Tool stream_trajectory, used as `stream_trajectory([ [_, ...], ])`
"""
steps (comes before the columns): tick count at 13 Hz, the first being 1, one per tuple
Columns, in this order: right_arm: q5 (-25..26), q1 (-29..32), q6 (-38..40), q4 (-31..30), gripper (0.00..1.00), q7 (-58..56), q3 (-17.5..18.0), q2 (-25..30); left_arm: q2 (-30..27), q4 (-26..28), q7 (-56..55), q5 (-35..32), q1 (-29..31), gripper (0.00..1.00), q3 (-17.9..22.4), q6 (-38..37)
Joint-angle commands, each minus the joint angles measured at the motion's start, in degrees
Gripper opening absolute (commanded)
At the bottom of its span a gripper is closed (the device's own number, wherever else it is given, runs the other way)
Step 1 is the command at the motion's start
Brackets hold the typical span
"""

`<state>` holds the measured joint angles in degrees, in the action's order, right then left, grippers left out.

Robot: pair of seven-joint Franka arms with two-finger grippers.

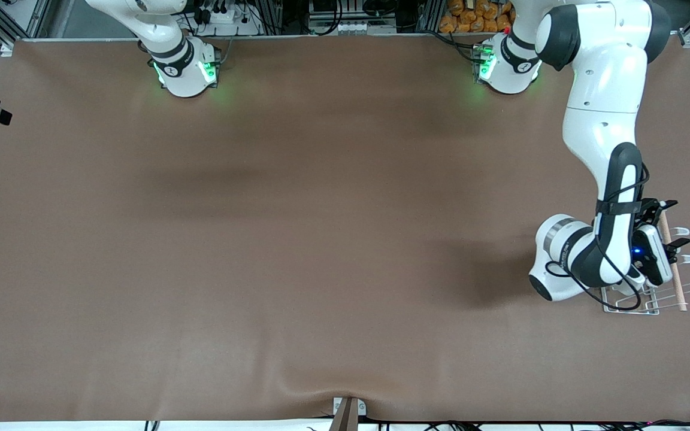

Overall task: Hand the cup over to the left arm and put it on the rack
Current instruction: 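Lower the cup onto a rack peg with the left gripper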

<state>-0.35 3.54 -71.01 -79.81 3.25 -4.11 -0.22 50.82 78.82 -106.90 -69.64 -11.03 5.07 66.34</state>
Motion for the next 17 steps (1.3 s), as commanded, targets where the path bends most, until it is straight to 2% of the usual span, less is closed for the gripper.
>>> stream_trajectory([
  [1, 0.35, 0.32, 0.7, 0.18, 1.0, -0.7, 0.51, 0.57, -2.47, 0.28, 4.76, -0.84, -0.92, 1.0, 1.43, -0.33],
  [11, 0.09, -0.82, -0.09, 0.26, 1.0, -0.61, 0.59, 0.31, -9.67, -1.21, 16.72, -0.67, 0.31, 1.0, 1.43, -0.16],
  [15, 0.09, -0.82, -0.79, 0.35, 1.0, -0.44, 0.59, 0.31, -10.38, -1.21, 18.65, -0.58, 0.31, 1.0, 1.35, -0.16],
  [17, -0.08, -0.82, -1.23, 0.53, 1.0, -0.26, 0.59, 0.13, -13.54, -0.95, 21.89, -0.49, 0.39, 1.0, 0.47, -0.25],
])
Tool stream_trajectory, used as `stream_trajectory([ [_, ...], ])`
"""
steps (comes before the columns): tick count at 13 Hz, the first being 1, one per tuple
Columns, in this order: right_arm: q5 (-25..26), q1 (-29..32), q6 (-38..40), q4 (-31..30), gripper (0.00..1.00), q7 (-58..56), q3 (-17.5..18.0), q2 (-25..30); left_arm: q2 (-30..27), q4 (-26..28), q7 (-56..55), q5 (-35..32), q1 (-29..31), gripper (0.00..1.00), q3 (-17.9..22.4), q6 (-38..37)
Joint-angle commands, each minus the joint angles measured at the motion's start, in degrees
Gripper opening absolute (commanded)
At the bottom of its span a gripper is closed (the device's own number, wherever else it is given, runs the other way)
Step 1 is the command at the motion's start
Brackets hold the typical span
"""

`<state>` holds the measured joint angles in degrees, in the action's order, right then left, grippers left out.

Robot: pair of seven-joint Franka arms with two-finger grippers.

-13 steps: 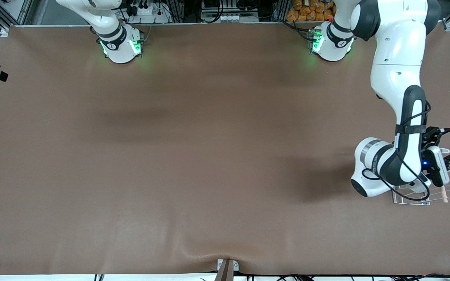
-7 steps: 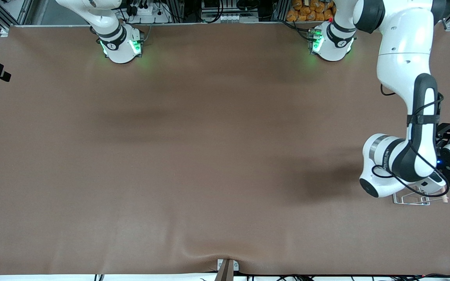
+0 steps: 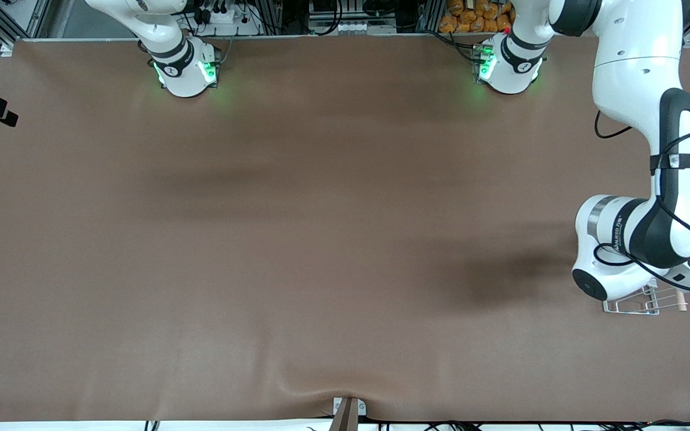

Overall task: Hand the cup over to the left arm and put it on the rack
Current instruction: 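Lower the cup onto a rack peg with the left gripper, then open the left gripper and release the cup on the rack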

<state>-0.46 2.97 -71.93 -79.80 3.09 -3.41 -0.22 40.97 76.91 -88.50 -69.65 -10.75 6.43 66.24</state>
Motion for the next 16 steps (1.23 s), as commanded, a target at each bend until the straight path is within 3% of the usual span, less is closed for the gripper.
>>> stream_trajectory([
  [1, 0.02, -0.25, -0.4, 0.61, 1.0, -0.02, -0.11, 0.13, -5.97, 1.04, 5.86, 0.21, 0.2, 1.0, -2.11, -0.06],
  [4, 0.02, -0.16, -0.4, 0.61, 1.0, 0.16, -0.11, 0.13, -9.85, 0.96, 12.54, 3.19, 1.25, 1.0, -4.22, -0.15],
  [6, -0.15, -0.16, -0.4, 0.61, 1.0, 0.16, -0.11, 0.13, -14.14, 1.05, 15.97, 5.48, 3.52, 1.0, -7.81, -0.06],
  [12, -0.24, -0.34, -0.4, 0.61, 1.0, 0.16, -0.11, 0.13, -22.24, 0.87, 25.04, 17.6, 13.45, 1.0, -23.72, 1.6],
  [16, -0.24, -0.25, -0.32, 0.61, 1.0, 0.16, -0.11, 0.13, -26.37, 0.78, 32.93, 28.67, 14.88, 1.0, -25.59, 5.64],
])
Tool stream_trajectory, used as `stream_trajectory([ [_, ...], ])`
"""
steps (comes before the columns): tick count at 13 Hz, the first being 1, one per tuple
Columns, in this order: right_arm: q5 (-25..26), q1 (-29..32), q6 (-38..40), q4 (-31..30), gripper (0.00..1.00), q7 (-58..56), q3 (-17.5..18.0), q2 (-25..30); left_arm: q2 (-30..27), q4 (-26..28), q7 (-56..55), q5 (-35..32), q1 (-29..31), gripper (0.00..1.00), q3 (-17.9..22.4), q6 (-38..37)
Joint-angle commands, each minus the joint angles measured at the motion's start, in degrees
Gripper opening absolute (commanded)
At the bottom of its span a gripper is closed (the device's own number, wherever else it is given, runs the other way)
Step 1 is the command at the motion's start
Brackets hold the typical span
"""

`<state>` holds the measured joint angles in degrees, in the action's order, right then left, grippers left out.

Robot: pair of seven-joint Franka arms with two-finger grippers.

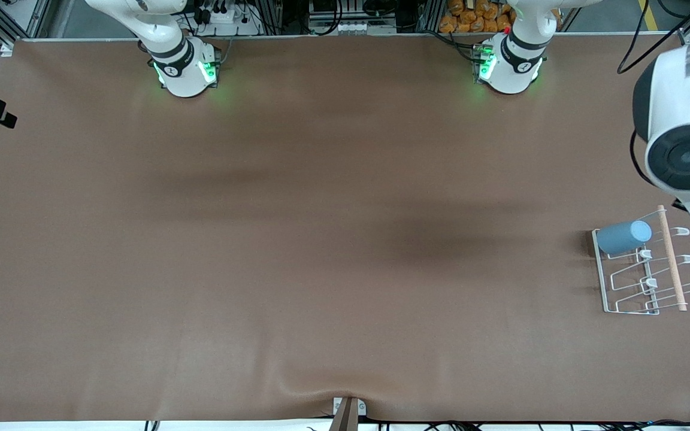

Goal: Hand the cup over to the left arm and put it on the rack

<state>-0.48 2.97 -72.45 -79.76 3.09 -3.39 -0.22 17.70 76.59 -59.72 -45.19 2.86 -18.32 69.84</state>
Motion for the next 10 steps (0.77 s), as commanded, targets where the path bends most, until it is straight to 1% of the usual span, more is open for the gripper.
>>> stream_trajectory([
  [1, -0.22, -0.25, 0.2, 0.57, 1.0, 0.16, -0.12, 0.13, -3.98, 1.19, 4.69, 6.15, 1.36, 1.0, -0.75, 2.58],
  [4, -0.22, -0.25, 0.11, 0.57, 1.0, 0.16, -0.12, 0.13, -5.83, 1.19, 9.26, 12.48, 1.36, 1.0, -0.84, 4.43],
  [6, -0.31, -0.33, 0.2, 0.57, 1.0, 0.16, -0.12, 0.13, -6.1, 1.19, 10.75, 15.82, 1.36, 1.0, -1.01, 4.51],
  [7, -0.22, -0.34, 0.2, 0.57, 1.0, 0.16, -0.12, 0.13, -6.27, 1.11, 13.2, 17.84, 1.36, 1.0, -1.01, 5.04],
  [10, -0.31, -0.25, 0.2, 0.57, 1.0, 0.16, -0.12, 0.13, -8.82, 1.11, 18.22, 25.48, 1.53, 1.0, -0.22, 7.59],
])
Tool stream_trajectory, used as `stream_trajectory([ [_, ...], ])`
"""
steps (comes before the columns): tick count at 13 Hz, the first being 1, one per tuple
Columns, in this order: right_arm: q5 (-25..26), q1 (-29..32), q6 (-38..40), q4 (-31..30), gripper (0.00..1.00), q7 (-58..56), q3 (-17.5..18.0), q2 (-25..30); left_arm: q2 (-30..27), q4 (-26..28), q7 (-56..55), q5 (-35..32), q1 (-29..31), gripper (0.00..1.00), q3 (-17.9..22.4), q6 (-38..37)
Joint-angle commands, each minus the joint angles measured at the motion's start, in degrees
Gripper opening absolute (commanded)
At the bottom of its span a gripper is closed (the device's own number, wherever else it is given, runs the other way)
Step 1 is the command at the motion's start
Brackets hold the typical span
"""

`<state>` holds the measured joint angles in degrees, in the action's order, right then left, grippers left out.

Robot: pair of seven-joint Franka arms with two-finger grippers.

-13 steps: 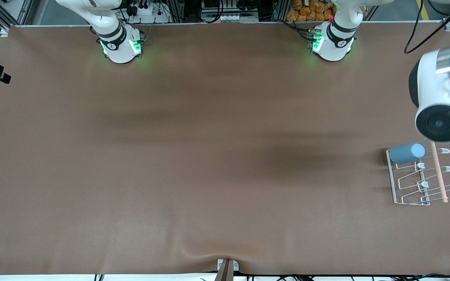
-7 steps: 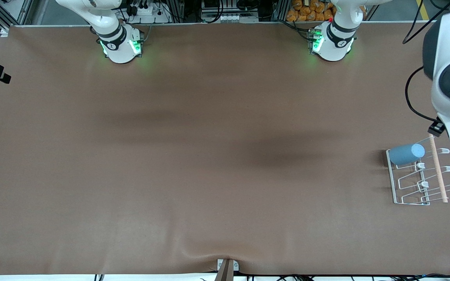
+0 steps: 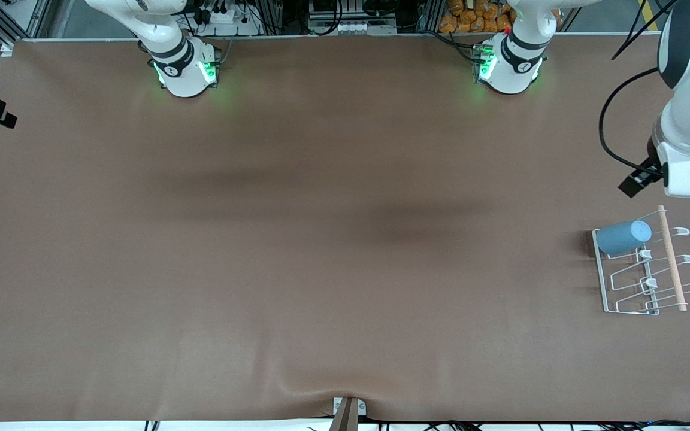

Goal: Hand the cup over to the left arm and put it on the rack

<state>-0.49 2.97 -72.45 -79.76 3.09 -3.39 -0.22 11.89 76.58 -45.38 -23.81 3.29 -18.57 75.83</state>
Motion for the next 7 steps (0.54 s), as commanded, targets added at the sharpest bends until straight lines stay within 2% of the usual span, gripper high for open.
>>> stream_trajectory([
  [1, -0.22, -0.25, 0.2, 0.57, 1.0, 0.16, -0.12, 0.13, -3.18, 1.12, 6.51, 5.77, 1.28, 1.0, 0.11, 1.6],
  [4, -0.3, -0.16, 0.2, 0.57, 1.0, 0.16, -0.12, 0.13, -3.88, 1.21, 13.89, 12.27, 2.51, 1.0, 2.03, 2.3],
  [7, -0.3, -0.16, 0.2, 0.57, 1.0, 0.16, -0.12, 0.13, -5.29, 1.47, 23.64, 20.7, 2.43, 1.0, 8.61, 3.35],
])
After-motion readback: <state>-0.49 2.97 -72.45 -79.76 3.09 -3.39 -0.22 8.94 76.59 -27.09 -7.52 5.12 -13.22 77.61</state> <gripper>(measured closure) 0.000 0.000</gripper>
